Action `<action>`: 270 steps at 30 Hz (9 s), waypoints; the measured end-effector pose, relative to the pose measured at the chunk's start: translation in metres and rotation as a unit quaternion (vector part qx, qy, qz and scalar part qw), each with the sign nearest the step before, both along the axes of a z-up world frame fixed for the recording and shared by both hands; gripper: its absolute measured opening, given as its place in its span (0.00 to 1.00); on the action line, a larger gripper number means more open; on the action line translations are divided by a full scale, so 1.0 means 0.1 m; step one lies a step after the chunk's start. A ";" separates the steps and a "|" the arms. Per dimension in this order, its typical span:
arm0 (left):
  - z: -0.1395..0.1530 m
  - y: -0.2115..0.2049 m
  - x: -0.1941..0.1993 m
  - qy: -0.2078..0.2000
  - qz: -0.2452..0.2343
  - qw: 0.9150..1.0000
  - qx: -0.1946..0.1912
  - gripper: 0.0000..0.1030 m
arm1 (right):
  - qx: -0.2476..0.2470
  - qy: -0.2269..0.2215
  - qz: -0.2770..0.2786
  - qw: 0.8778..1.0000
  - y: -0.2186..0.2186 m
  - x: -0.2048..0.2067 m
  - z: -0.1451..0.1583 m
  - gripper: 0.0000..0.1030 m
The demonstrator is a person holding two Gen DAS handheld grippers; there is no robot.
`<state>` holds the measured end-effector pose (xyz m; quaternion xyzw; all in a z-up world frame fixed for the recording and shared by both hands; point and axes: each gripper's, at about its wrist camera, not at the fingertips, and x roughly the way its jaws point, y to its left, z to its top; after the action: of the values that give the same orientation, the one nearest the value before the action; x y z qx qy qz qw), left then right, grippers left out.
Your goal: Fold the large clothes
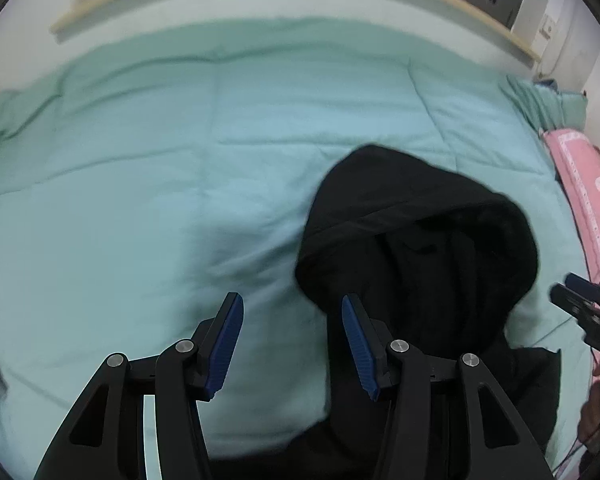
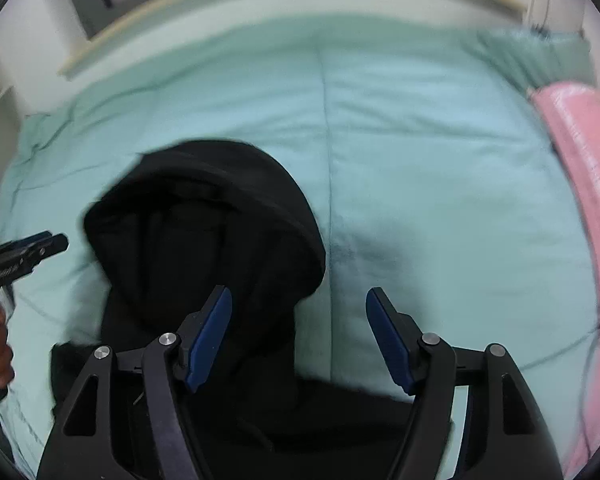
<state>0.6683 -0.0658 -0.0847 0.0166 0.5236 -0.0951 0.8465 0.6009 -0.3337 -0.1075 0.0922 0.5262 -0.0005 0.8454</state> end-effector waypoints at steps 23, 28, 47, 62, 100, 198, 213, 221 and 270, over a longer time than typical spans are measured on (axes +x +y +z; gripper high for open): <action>-1.21 0.67 0.30 0.109 0.081 0.978 -0.160 0.23 | 0.147 0.068 -0.013 0.987 -0.32 0.36 -1.07 0.16; -0.87 0.65 -0.03 0.073 0.038 0.991 -0.105 0.38 | 0.118 0.053 0.019 0.991 -0.32 0.08 -0.68 0.32; -1.18 0.09 0.37 0.097 0.008 0.990 -0.107 0.41 | 0.050 0.043 0.118 0.991 0.43 0.57 -1.05 0.59; -1.05 0.19 0.24 0.042 0.017 0.990 -0.137 0.41 | 0.030 -0.082 0.203 0.975 1.18 1.18 0.01 0.59; -0.39 0.68 0.20 0.006 0.013 0.985 -0.170 0.61 | 0.113 0.005 0.123 0.986 -0.09 0.63 -0.44 0.61; -0.86 0.25 -3.11 0.034 -0.032 0.971 -0.236 0.37 | 0.051 0.001 0.082 0.995 1.30 -2.63 -0.53 0.52; -0.03 0.16 -3.92 -0.097 -0.095 0.961 -0.241 0.34 | 0.048 -0.157 0.172 0.971 1.55 -3.56 0.18 0.53; -1.03 0.17 -3.39 0.041 -0.025 0.971 -0.233 0.35 | 0.038 -0.108 0.167 0.979 1.49 -3.27 -0.71 0.55; -0.92 2.09 -5.64 -0.019 0.071 0.969 -0.236 0.44 | 0.154 -0.106 -0.057 0.981 -0.71 -5.64 -0.47 0.67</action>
<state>0.1044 0.1436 -0.1768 -0.2189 0.4700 -0.1556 0.8408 0.0370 -0.4051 -0.1548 0.2510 0.4208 0.0420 0.8707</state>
